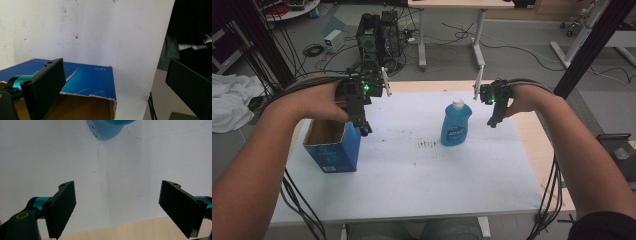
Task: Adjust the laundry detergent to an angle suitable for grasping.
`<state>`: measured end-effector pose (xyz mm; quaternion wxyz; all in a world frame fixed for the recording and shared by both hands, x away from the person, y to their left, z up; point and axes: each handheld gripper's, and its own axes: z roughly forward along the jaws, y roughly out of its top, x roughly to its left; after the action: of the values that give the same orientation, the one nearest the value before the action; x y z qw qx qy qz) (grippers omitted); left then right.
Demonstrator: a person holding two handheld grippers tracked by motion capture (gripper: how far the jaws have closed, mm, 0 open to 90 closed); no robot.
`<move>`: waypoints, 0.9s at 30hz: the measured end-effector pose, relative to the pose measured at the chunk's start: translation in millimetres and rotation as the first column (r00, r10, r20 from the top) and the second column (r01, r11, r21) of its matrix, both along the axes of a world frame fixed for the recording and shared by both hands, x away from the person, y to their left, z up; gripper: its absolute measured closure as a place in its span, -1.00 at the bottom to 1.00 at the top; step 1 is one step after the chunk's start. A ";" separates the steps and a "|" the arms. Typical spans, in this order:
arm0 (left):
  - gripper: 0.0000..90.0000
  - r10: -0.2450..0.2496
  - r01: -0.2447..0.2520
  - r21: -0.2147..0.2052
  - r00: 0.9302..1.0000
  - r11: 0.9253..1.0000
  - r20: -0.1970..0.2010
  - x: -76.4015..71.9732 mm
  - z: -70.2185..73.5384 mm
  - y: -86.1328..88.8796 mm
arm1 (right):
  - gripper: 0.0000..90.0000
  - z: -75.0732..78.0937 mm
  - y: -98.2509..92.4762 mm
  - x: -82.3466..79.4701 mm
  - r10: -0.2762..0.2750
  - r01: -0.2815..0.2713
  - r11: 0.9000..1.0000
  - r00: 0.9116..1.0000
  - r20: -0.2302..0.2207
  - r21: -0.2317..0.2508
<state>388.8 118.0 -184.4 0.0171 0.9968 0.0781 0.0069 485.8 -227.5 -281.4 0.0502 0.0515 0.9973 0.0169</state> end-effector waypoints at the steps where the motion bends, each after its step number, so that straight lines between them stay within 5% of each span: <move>1: -0.94 0.000 0.000 0.000 1.000 1.000 0.000 0.0 0.0 0.0 | -0.70 1.1 0.0 -0.3 0.000 0.000 1.000 1.000 -0.003 -0.003; 27: -0.94 0.003 -0.003 0.009 1.000 1.000 -0.004 -0.8 -4.6 -5.3 | -0.70 5.2 -5.9 -3.8 -0.016 0.016 1.000 1.000 0.018 0.002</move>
<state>388.0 112.7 -189.0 0.0123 0.9968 0.0794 0.0054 482.0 -233.4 -276.1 0.0591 0.0594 0.9963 0.0179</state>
